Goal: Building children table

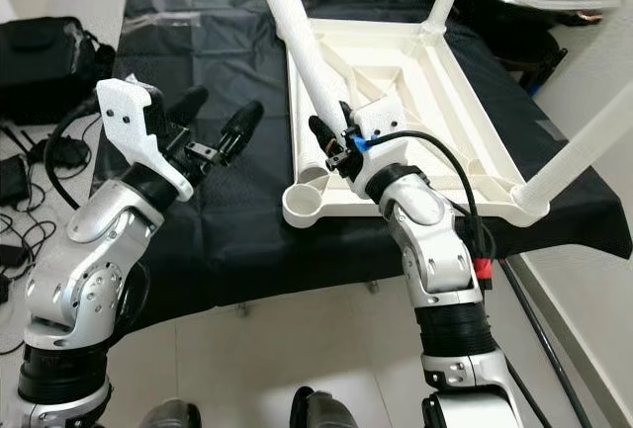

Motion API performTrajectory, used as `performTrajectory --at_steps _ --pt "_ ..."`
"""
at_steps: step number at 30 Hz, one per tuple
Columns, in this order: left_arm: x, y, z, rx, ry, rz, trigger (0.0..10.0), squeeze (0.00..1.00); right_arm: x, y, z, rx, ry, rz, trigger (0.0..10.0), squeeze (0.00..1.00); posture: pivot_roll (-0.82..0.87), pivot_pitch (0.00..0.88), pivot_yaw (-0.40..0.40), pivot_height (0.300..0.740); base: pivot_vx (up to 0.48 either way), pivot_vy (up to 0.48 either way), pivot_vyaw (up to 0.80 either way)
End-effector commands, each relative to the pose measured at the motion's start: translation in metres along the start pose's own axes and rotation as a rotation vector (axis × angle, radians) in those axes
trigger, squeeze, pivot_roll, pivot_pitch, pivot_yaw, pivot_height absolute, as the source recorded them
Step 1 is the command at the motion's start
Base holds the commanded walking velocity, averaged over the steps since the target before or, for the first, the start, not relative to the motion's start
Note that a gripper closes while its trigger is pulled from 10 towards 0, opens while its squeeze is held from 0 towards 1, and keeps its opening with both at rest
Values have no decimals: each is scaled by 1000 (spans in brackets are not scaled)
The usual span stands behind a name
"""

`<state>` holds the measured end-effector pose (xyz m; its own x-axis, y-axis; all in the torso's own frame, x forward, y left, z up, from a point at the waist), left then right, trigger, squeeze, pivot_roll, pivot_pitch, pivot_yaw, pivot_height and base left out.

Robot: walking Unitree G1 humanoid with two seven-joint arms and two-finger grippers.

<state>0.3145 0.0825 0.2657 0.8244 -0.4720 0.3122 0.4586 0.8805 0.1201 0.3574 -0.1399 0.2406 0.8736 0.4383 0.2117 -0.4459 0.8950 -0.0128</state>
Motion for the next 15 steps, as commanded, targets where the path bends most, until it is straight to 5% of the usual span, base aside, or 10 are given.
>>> performTrajectory --at_steps 1,2,3,8,15 --pt "0 -2 -2 -24 6 -14 10000 1000 -3 0 5 -18 -36 -4 10000 0 91 114 -86 740 0 0 0" --pt "0 -2 -2 -24 6 -14 10000 1000 -3 0 5 -18 -36 -4 10000 0 91 114 -86 740 0 0 0" --pt "6 4 6 -74 -19 -4 10000 0 -7 3 0 -32 -45 -1 10000 0 96 107 -87 740 0 0 0" --pt "27 29 16 -259 -78 59 10000 0 -22 28 -5 -42 -118 58 10000 0 88 93 -75 740 0 0 0" --pt "45 27 13 -443 -97 21 10000 0 -35 53 -14 -20 -133 114 10000 0 82 76 -72 740 0 0 0"
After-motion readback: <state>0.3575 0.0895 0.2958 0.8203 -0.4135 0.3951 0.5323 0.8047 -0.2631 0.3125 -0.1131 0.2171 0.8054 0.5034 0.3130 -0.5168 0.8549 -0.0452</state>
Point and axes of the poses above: a point about 5 cm out from each wrist's last joint towards the gripper, its own x axis pointing out of the wrist towards the gripper, its own z axis along the axis of the wrist's last joint, y = z × x, the point moved 3 cm from there along x, pointing out of the wrist towards the gripper, and after that the axes turned 13 degrees about x, right-handed, at the moved point
